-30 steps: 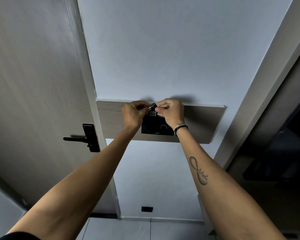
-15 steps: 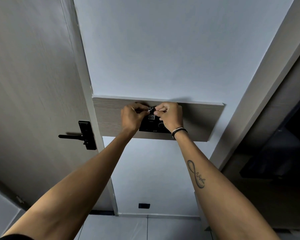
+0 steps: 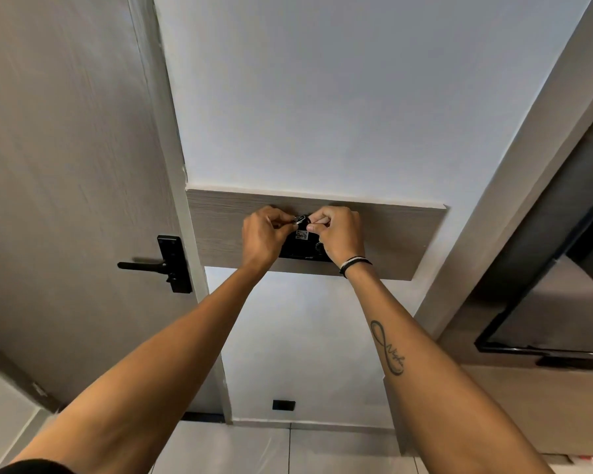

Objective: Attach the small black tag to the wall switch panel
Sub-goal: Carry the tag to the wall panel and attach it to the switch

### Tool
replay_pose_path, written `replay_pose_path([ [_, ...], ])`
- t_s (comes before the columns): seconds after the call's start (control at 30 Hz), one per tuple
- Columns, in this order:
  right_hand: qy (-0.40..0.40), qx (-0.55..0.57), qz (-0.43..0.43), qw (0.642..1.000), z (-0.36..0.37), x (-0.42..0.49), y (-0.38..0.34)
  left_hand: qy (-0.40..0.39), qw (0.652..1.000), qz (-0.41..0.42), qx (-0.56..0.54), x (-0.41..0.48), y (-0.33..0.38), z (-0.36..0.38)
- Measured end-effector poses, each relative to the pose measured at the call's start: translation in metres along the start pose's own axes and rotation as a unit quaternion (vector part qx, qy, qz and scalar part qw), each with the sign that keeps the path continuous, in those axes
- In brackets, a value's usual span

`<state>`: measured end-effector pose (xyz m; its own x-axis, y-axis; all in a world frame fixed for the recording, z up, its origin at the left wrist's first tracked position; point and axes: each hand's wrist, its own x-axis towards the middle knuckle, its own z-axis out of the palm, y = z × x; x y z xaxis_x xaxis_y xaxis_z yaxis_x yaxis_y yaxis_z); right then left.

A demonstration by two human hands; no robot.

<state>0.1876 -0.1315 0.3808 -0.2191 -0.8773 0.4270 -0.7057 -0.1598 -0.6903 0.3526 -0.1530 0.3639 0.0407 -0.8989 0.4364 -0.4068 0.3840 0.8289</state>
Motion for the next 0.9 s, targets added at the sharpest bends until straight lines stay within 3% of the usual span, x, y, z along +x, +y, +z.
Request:
replay_pose_path([
  [0.73,-0.007,-0.016,-0.043,0.999,0.005,-0.008,0.002,-0.025,0.994,0.034,0.096,-0.006,0.004,-0.009],
  [0.9,-0.003,-0.093,-0.073,0.993,-0.007,-0.012,0.003,-0.033,0.979,0.081,0.184,-0.012,0.004,-0.018],
])
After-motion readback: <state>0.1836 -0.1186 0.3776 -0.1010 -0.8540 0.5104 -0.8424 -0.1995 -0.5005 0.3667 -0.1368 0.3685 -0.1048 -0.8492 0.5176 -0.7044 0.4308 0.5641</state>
